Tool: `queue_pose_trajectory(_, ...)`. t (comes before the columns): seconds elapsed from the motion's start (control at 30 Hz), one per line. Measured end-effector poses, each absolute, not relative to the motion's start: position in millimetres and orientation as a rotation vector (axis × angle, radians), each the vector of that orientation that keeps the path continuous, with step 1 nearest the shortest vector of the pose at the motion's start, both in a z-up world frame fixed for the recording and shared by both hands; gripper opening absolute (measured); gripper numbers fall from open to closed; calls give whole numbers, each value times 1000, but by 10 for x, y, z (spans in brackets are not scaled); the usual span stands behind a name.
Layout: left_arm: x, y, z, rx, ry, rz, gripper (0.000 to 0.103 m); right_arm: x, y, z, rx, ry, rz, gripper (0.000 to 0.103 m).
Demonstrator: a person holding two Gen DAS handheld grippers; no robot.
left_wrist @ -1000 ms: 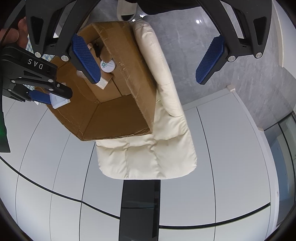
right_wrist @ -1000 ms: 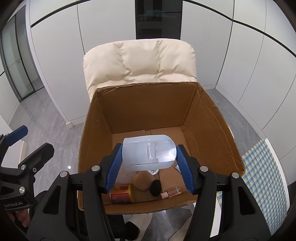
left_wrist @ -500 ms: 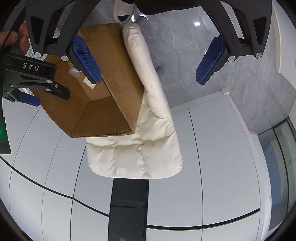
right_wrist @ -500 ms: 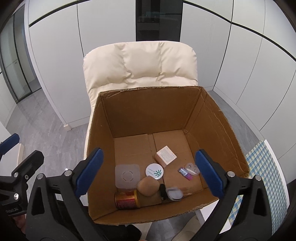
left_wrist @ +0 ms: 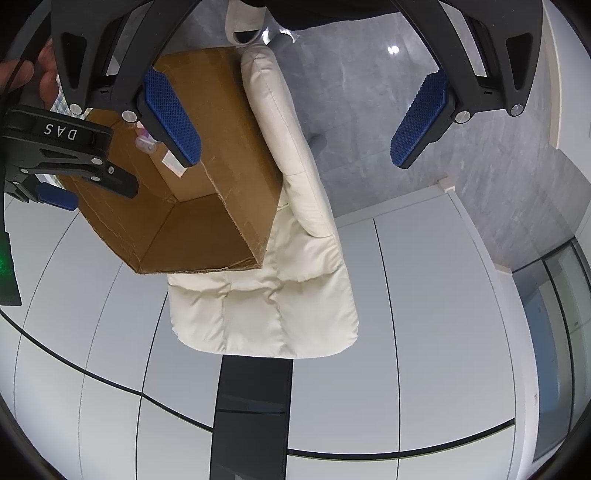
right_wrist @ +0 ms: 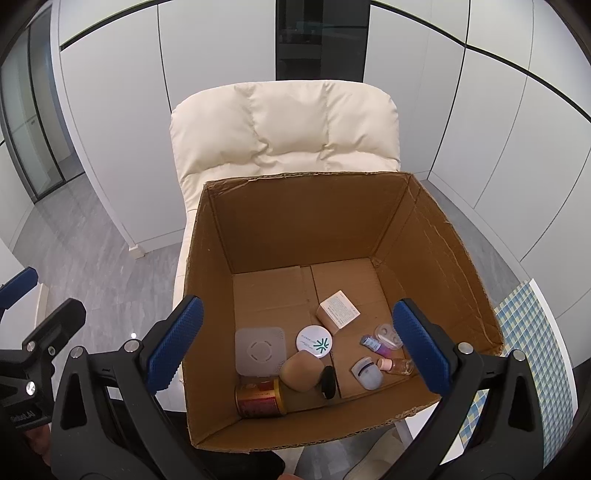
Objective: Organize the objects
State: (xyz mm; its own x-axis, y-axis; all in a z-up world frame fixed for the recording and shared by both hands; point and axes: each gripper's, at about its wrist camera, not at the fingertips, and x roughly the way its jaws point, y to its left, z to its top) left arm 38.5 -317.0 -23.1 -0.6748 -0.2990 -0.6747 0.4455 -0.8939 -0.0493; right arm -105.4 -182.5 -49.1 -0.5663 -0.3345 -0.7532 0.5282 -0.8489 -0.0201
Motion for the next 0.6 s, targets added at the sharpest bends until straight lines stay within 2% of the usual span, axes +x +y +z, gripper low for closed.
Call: queue_pose_trajectory(0.6,243,-2992,-232,986,288,-2563,102,-1108,-1630,-538,1095,316,-2417,103)
